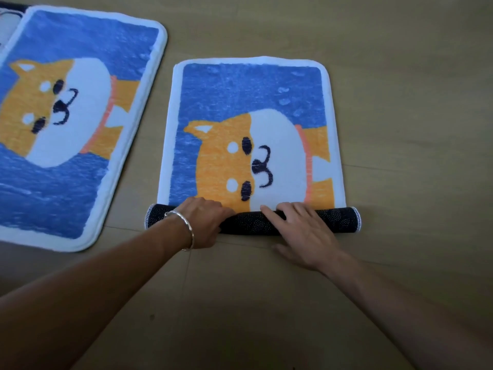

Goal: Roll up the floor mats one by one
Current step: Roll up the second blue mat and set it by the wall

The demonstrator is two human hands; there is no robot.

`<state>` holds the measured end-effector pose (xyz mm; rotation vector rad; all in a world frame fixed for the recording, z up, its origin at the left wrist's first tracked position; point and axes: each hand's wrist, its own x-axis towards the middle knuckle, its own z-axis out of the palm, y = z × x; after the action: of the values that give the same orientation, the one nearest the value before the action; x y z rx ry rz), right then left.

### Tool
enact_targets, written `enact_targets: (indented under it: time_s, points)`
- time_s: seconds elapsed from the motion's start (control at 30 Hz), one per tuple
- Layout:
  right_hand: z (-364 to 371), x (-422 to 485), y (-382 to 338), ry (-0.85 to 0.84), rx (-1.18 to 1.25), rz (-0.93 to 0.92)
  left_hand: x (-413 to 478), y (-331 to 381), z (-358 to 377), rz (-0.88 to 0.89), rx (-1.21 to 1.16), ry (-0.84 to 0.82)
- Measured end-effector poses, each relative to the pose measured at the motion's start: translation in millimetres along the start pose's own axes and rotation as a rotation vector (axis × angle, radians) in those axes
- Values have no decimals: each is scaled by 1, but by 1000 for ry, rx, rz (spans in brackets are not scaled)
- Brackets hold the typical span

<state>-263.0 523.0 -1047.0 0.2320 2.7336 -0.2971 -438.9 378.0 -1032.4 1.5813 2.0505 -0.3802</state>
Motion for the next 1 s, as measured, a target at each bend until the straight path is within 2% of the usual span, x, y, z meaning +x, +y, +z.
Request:
enact_targets:
  time_s: [0.13,0.33,0.47,0.53,0.63,0.73,0.87,1.0]
  points:
    - [8,7,-2,-5,-8,53,3,3,-5,-30,-66,-98]
    - [-16,28,9,-228,205,74,-8,36,29,-38,158,158]
    - [-25,31,6,-365,226,84,6,43,32,-126,188,113]
    - [-21,26,0,-288,162,72,9,45,30,-133,189,98]
    - [-3,17,-15,-82,29,52,14,45,23,-115,106,53]
    - [10,14,-30,9,-34,130,16,49,19,-108,19,4]
    - [5,25,-29,-46,58,179,5,54,33,-104,103,138]
    - [-13,35,-26,-180,114,185,11,57,33,-139,140,140]
